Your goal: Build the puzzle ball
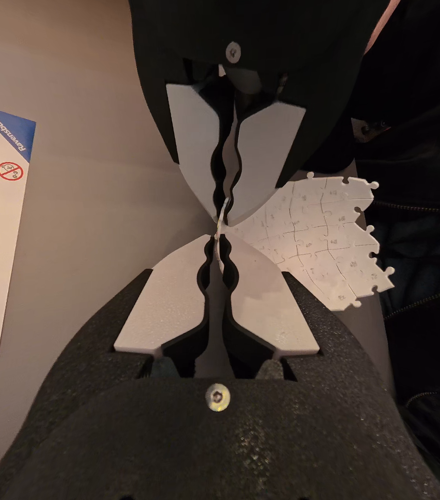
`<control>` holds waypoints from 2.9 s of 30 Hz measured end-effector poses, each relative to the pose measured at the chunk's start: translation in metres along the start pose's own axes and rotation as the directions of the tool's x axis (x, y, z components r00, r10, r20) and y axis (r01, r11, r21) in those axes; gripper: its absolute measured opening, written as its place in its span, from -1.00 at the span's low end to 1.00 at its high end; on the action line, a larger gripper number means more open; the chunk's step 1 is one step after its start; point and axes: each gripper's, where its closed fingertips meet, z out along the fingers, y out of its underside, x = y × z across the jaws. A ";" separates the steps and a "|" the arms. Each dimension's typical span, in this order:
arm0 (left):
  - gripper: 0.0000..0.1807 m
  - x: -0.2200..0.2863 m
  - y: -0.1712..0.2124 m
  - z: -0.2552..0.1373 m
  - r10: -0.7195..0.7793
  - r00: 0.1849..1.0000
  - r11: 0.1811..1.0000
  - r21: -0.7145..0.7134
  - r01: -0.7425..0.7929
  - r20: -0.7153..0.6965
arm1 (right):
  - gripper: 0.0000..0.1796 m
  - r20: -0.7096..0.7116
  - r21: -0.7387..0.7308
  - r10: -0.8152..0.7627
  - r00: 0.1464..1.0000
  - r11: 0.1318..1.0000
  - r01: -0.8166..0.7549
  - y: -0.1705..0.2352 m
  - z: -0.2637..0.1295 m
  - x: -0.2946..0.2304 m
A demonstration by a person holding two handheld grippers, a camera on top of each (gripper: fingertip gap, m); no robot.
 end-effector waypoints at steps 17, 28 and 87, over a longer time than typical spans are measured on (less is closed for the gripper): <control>-0.96 -0.001 -0.001 -0.003 -0.007 1.000 1.000 0.014 0.007 0.004 | -0.92 -0.053 0.042 -0.057 0.997 0.997 0.060 -0.009 -0.001 0.005; -0.96 0.000 -0.001 -0.002 0.006 1.000 1.000 0.008 -0.006 0.007 | -0.93 0.012 0.103 -0.156 0.988 0.983 0.154 -0.017 -0.001 0.001; -0.97 -0.005 -0.006 -0.013 -0.019 1.000 0.998 0.062 0.017 0.022 | -0.92 -0.120 0.195 -0.233 0.965 0.948 0.253 -0.032 -0.017 0.004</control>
